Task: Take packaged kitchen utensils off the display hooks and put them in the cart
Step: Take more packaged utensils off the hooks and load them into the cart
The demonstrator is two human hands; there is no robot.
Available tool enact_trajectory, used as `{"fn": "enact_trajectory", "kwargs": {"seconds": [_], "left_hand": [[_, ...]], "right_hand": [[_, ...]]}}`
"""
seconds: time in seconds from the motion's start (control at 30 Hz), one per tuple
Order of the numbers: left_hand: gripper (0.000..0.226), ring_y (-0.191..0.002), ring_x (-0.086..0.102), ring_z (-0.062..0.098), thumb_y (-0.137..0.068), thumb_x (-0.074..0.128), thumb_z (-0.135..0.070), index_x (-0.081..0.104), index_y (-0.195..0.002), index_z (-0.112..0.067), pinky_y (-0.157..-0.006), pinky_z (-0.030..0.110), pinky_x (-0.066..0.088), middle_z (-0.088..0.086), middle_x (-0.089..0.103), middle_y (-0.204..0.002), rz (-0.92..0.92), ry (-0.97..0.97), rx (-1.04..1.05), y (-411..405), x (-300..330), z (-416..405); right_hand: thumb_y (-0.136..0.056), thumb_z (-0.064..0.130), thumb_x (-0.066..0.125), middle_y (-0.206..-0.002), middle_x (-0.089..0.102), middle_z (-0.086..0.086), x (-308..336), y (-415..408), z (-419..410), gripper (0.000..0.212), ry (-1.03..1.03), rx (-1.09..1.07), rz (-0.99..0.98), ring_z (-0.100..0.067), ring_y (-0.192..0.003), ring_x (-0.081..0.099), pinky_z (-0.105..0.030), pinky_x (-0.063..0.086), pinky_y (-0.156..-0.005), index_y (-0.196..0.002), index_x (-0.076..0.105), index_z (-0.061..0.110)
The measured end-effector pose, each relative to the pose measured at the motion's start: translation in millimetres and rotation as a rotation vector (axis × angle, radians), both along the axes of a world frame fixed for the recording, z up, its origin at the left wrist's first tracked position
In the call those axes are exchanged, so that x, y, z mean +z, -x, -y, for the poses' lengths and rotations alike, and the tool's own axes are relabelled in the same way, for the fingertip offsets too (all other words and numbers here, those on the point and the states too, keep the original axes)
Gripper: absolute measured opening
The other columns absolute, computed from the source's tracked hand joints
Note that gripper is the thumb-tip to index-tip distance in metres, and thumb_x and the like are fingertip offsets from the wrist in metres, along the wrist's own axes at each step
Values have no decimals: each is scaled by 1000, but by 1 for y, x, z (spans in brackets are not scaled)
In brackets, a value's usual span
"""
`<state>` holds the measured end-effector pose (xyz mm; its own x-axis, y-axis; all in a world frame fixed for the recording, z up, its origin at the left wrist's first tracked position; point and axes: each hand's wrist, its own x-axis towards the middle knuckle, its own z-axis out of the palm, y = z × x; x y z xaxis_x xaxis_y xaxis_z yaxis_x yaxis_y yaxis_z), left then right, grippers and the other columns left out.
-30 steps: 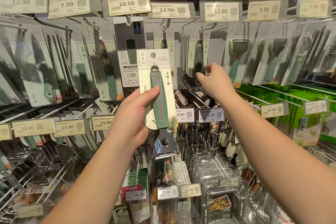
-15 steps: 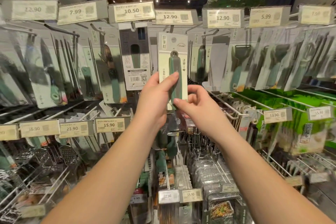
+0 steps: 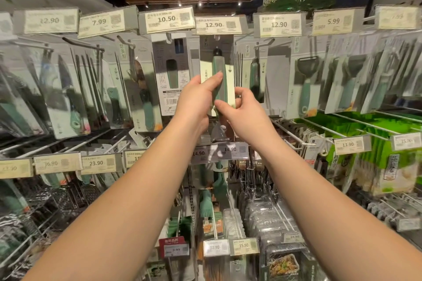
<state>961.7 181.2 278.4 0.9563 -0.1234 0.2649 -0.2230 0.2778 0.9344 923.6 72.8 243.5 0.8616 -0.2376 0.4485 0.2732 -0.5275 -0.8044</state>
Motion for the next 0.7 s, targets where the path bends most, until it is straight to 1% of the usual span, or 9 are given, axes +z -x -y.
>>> {"fn": "enact_trajectory", "kwargs": {"seconds": [0.17, 0.23, 0.3, 0.37, 0.4, 0.5, 0.6, 0.67, 0.7], "left_hand": [[20, -78, 74, 11, -95, 68, -19, 62, -110, -8, -60, 22, 57, 3, 74, -96, -29, -33, 2, -4, 2, 1], [11, -60, 69, 0, -95, 68, -16, 57, -96, -14, -47, 15, 51, 0, 68, -87, -41, -41, 20, -6, 4, 4], [17, -63, 71, 5, -94, 70, -16, 53, -91, -16, -53, 18, 55, 3, 68, -88, -58, -27, 45, -8, 6, 4], [27, -90, 74, 22, -89, 74, -21, 56, -107, -11, -79, 36, 61, 9, 72, -103, -61, -34, 64, -11, 7, 6], [31, -97, 72, 28, -89, 74, -21, 55, -111, -11, -85, 43, 60, 11, 72, -108, -69, -45, 82, -12, 6, 6], [37, -93, 71, 27, -92, 68, -17, 49, -123, -11, -75, 39, 60, 10, 69, -109, -71, -110, 135, -13, 2, 9], [57, -76, 58, 14, -93, 58, -16, 34, -145, -11, -56, 26, 41, 3, 62, -100, -49, -241, 163, -12, -4, 14], [66, -77, 53, 11, -95, 54, -14, 23, -153, -13, -58, 25, 37, -1, 56, -101, -64, -281, 160, -14, -8, 16], [70, -87, 56, 14, -95, 54, -14, 20, -156, -13, -67, 25, 39, 3, 57, -114, -77, -276, 163, -16, -9, 18]], "right_hand": [[-95, 46, 61, -107, 69, 2, -1, -12, 1, 63, 50, -18, -23, -13, -82, 66, -32, 52, -65, -147, 37, 19], [-96, 45, 59, -109, 69, 2, 1, -14, 2, 61, 63, -20, -26, -15, -85, 67, -33, 52, -67, -147, 37, 18], [-97, 46, 57, -110, 68, 1, 2, -16, 2, 61, 76, -21, -30, -17, -88, 67, -31, 49, -66, -146, 39, 16], [-98, 44, 57, -106, 67, 2, 3, -16, 1, 53, 91, -17, -42, -15, -84, 66, -31, 47, -64, -141, 42, 16], [-99, 42, 56, -102, 67, 3, 4, -16, 1, 46, 87, -7, -41, -13, -81, 65, -30, 48, -62, -137, 45, 18], [-100, 35, 55, -91, 66, 3, 2, -19, 1, 24, 71, 24, -46, -15, -73, 64, -33, 50, -60, -120, 52, 23], [-101, 32, 51, -91, 63, 4, 1, -27, 1, 19, 142, 3, -49, -11, -68, 59, -30, 42, -53, -118, 48, 23], [-102, 31, 49, -112, 67, -5, 1, -34, 1, 33, 194, -8, -70, -13, -79, 63, -29, 44, -58, -133, 47, 18], [-102, 30, 47, -129, 62, -11, 1, -37, 2, 44, 223, -21, -93, -19, -95, 65, -31, 50, -69, -143, 41, 15]]}}
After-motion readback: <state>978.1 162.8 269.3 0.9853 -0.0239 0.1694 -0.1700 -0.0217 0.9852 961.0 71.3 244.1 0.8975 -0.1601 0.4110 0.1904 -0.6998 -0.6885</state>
